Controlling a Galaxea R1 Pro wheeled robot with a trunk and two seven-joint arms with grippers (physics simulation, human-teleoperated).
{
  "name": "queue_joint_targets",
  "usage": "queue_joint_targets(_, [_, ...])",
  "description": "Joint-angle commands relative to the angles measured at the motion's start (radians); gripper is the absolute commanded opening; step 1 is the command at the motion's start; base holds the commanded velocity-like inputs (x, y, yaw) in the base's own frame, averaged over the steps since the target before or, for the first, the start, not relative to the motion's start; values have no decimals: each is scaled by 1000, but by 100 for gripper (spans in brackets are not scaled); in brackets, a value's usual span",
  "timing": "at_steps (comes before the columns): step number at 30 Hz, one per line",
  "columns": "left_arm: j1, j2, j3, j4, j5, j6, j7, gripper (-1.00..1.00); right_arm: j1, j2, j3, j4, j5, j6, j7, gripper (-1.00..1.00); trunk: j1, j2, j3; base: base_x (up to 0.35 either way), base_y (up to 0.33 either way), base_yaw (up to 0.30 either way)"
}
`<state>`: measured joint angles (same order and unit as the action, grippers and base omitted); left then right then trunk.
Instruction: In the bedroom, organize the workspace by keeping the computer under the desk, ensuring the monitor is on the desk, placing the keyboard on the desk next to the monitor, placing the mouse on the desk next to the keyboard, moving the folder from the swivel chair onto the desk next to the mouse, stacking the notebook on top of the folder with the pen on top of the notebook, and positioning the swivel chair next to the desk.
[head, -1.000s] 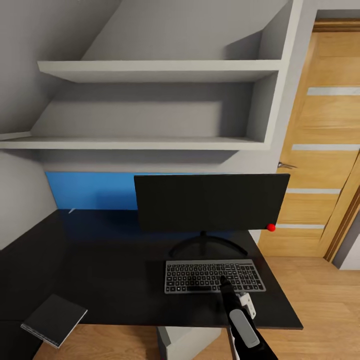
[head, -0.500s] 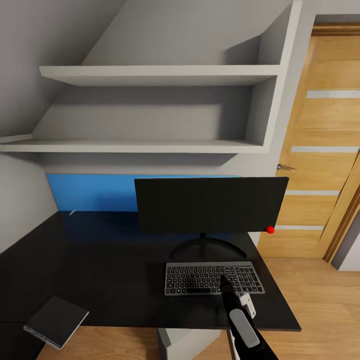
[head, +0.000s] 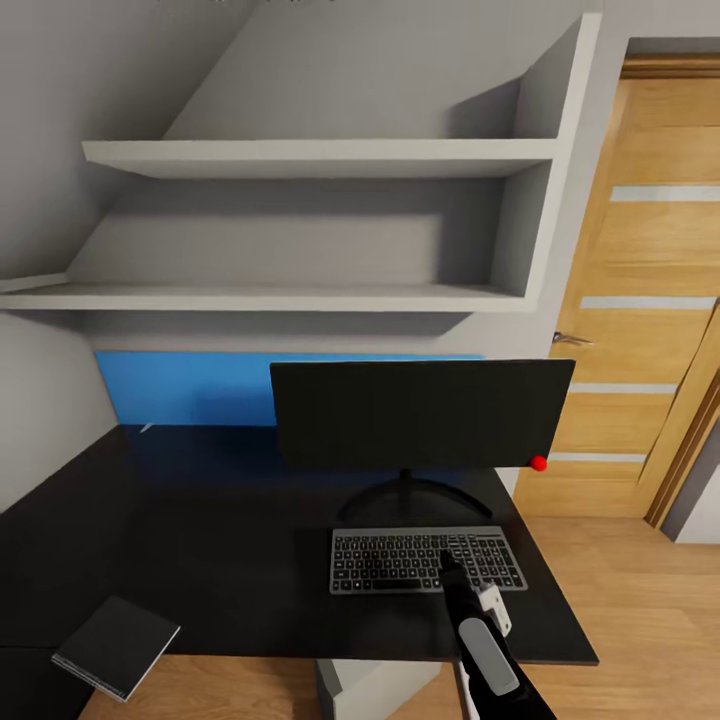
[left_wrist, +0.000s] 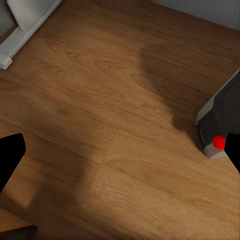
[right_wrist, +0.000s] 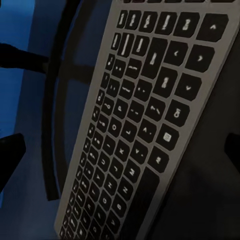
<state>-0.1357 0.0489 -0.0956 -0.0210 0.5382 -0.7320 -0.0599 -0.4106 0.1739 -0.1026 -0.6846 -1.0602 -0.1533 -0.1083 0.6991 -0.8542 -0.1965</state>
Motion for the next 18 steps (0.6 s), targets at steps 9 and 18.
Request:
queue_joint_targets(9, [-1,0,-7,1,11,-2,-6,100,-1,1,25,0,-10,-3,2,100,-34,62,27,0,0,0])
queue_joint_targets(18, [-1,0,-7,1,11,-1,-6,100,-1,1,53,1,-13,-3,48,100,-69,125,55,0,0,0])
